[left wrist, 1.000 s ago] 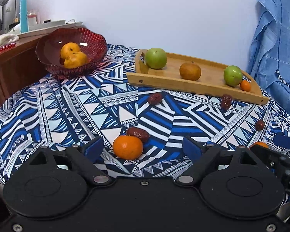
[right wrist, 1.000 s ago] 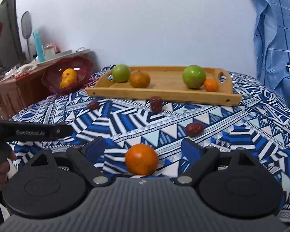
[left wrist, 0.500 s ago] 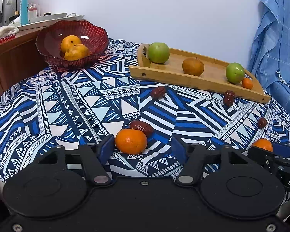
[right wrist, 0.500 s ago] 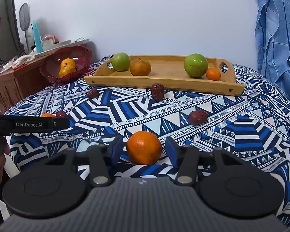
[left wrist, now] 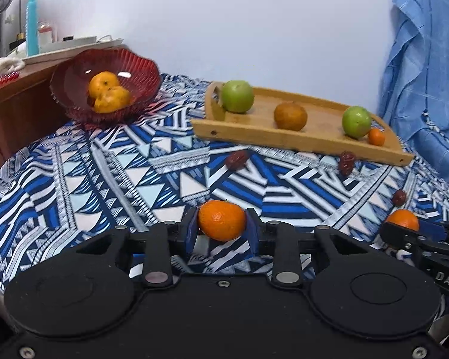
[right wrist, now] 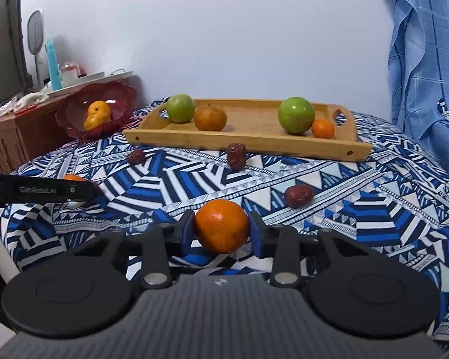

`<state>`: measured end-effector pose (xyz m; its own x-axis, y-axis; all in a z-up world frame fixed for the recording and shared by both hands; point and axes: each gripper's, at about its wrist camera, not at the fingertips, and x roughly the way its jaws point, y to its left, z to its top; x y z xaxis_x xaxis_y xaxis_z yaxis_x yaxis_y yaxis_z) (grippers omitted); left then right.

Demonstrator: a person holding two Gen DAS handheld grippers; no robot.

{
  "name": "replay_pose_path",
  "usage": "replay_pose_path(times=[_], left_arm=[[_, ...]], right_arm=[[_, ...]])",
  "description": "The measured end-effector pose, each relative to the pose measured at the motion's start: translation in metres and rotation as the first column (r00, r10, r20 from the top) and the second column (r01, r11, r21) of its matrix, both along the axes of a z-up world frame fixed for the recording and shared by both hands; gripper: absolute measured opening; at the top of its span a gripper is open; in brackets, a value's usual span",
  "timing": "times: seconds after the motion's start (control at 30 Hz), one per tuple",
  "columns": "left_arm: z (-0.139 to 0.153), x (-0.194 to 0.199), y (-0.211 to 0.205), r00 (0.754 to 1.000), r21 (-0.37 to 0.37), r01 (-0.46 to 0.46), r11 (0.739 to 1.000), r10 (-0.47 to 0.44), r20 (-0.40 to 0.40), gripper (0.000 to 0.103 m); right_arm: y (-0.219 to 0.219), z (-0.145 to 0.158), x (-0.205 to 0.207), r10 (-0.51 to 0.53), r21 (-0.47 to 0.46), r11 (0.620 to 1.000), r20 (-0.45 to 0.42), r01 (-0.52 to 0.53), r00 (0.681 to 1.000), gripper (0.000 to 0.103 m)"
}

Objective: Organize fruits
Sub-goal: 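Grasp a mandarin with the left tool while the right tool grasps another mandarin, then lower the mandarin onto the tray and open the left tool while the right tool places its mandarin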

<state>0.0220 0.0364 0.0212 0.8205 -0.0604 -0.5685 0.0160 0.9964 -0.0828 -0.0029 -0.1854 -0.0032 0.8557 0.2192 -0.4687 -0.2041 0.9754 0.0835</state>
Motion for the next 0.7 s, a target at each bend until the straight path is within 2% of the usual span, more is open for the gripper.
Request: replay_pose_path(times=[0.23,0.5,0.7], left_arm=[[0.028,0.016,-0.015,0.996,0.011,0.08,0.997,-0.08,0.042,0.031],[0.065,0.074,-0.027,0.991,-0.002,0.122,0.992,-0.122,0.051,0.031],[0.087,0.128,-0.033,0.988,-0.021,0.143,0.99,-0.141,0.059,0.031]], right_arm=[[-0.015,0.018,0.018,-0.062,0.072,0.995,-0.011,0.062,0.998,0.042],[-0.044,0.057,0.058,-0.158,0.15,0.976,-0.018,0.159,0.987,0.042],[-0.064,0.085,0.112,-0.199,0.172,0.964,-0.048,0.205,0.979,0.042]])
